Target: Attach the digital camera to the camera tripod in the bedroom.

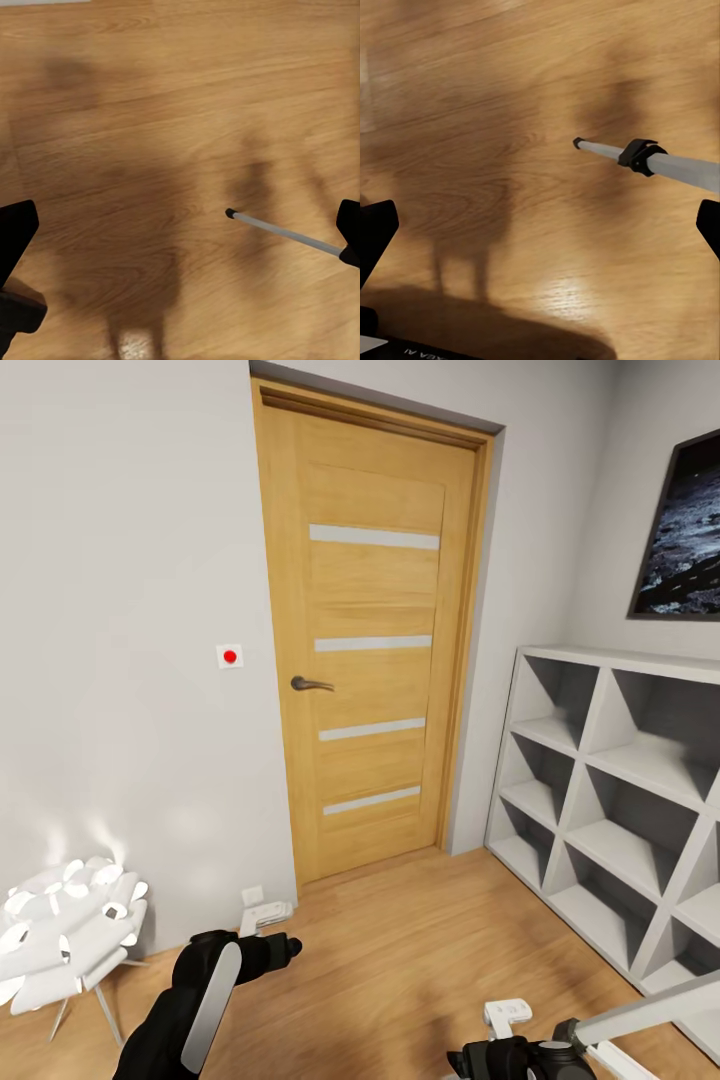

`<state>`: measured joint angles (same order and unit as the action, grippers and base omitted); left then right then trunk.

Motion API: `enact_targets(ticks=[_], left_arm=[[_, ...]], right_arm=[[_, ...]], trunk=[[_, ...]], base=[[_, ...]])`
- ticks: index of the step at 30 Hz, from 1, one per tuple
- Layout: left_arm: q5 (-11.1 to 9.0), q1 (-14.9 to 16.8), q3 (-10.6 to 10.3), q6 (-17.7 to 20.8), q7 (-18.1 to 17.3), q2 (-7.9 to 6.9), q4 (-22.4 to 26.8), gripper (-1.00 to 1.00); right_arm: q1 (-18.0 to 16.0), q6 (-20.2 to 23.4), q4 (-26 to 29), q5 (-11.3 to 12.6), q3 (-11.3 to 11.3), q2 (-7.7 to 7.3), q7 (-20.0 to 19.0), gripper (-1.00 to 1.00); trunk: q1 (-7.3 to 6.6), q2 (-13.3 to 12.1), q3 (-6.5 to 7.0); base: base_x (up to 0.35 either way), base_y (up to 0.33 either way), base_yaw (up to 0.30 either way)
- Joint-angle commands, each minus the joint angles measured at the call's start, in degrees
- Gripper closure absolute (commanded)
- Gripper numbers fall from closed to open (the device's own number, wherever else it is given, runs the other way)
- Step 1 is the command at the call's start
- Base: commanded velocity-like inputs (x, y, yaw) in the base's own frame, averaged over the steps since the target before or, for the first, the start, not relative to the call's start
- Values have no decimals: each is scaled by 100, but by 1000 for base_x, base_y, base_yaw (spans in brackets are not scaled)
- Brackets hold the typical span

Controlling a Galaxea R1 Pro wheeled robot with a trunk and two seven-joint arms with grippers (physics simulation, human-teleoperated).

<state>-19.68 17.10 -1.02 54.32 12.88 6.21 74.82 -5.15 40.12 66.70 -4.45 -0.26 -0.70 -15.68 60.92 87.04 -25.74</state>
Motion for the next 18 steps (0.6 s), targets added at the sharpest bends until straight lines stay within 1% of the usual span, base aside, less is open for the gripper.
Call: enact_targets(ticks=[1,14,18], left_arm=[[-61,4,-3,17,57,1,6,-100],[-71,4,-4,26,14,11,45,-100],[-108,4,-5,29,7,10,40,-100]], right_arm=[[-3,23,8,-47,-2,-1,-40,-100],[-3,23,1,-53,36,-8,-40,-100],[-3,23,1,-55,41,-9,-40,-100]], trunk=[[23,45,-25],[308,567,-259],[396,727,-330]], base=[[0,0,0],[0,0,0],[0,0,0]])
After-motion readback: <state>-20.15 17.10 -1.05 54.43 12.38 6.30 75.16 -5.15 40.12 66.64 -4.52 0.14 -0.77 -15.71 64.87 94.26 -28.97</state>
